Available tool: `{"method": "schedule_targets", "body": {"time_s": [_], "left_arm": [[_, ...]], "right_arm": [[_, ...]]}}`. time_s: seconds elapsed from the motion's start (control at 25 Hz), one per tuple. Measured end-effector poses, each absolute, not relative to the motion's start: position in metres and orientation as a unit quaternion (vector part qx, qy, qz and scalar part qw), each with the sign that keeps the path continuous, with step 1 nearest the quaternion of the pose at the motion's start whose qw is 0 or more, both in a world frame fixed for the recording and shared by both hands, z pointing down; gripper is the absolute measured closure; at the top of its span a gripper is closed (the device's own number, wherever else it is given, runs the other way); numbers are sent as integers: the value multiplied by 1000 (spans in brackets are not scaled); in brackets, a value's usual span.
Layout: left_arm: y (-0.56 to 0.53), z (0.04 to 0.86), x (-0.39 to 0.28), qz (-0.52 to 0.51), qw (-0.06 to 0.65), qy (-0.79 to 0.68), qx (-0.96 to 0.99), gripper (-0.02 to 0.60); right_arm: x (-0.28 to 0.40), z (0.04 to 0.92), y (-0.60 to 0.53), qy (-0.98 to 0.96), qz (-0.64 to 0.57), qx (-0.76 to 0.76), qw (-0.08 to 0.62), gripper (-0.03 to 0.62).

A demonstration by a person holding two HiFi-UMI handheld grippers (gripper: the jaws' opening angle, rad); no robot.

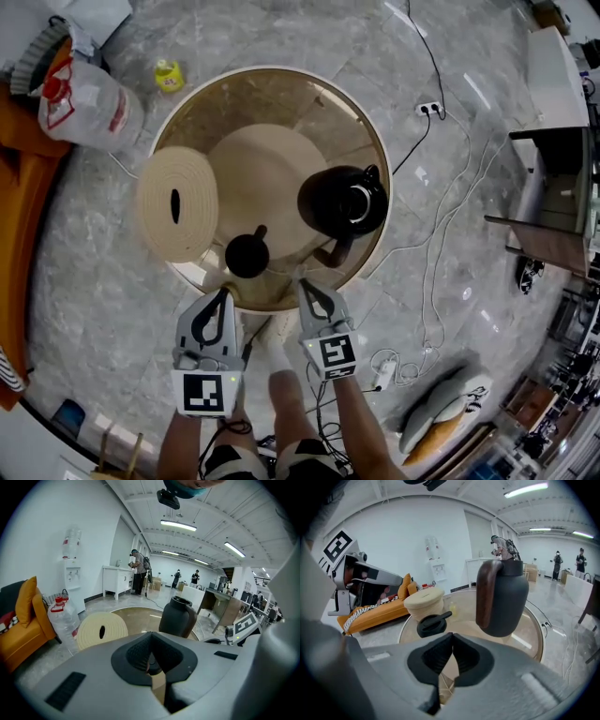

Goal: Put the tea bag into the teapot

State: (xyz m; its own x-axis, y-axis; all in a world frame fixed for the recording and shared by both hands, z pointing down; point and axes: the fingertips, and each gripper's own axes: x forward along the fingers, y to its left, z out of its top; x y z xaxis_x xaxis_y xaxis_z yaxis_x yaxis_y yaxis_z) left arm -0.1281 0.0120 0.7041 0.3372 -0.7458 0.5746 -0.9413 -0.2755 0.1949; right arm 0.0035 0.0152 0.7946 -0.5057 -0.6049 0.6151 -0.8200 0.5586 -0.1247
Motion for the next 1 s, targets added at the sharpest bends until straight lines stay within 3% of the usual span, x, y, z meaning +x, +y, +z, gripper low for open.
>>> {"method": "schedule_targets", "body": {"time_s": [0.8, 1.0], "left_arm": [[-19, 590, -85, 176, 204, -526, 807, 565], [-29, 573, -70, 180, 154, -501, 832, 565]], "right_arm": [[42, 634, -12, -842, 152, 486, 180, 592], [58, 609, -26, -836, 142, 503, 166, 592]]}}
